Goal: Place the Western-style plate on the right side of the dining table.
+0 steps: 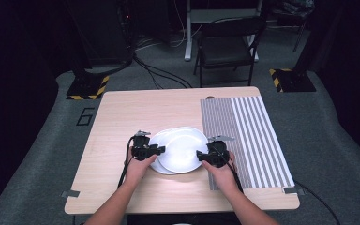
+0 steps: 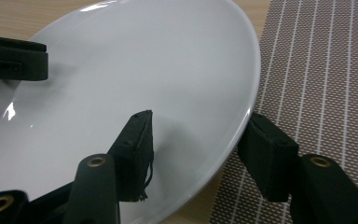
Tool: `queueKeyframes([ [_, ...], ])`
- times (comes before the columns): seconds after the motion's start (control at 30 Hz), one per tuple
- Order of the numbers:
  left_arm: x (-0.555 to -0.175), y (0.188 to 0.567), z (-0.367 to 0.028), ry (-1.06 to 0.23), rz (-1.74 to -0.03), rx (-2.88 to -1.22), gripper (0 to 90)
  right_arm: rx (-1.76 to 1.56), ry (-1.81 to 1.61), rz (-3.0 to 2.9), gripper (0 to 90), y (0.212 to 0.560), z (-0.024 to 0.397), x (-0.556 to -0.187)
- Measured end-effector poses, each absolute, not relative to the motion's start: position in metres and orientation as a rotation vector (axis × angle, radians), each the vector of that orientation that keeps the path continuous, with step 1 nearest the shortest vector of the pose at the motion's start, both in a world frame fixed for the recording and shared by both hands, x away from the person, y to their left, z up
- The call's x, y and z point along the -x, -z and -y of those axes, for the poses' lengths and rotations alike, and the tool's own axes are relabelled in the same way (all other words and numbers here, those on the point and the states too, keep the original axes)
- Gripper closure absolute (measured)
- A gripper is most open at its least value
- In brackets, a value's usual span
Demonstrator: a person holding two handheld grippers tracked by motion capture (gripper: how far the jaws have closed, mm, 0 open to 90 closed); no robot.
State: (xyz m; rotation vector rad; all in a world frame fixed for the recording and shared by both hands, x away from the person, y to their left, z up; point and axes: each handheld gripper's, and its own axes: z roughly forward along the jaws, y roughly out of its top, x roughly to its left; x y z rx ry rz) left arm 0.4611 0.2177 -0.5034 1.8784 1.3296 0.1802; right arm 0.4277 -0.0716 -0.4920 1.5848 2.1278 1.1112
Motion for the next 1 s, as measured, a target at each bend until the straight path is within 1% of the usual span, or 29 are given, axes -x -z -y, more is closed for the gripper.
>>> queueKeyframes([
  [0.37, -0.464, 0.505, -0.203, -0.154, -1.305, -1.875, 54.7, -1.596, -1.105, -2.082, 45.3, 0.487, 0.085, -0.425],
  [0.6, -0.465, 0.505, -0.201, -0.156, -1.290, -1.883, 55.1, -1.597, -1.104, -2.069, 46.1, 0.486, 0.089, -0.423],
  [1.0, -0.464, 0.506, -0.194, -0.161, -1.275, -1.897, 55.0, -1.551, -1.080, -2.076, 46.5, 0.481, 0.094, -0.410],
])
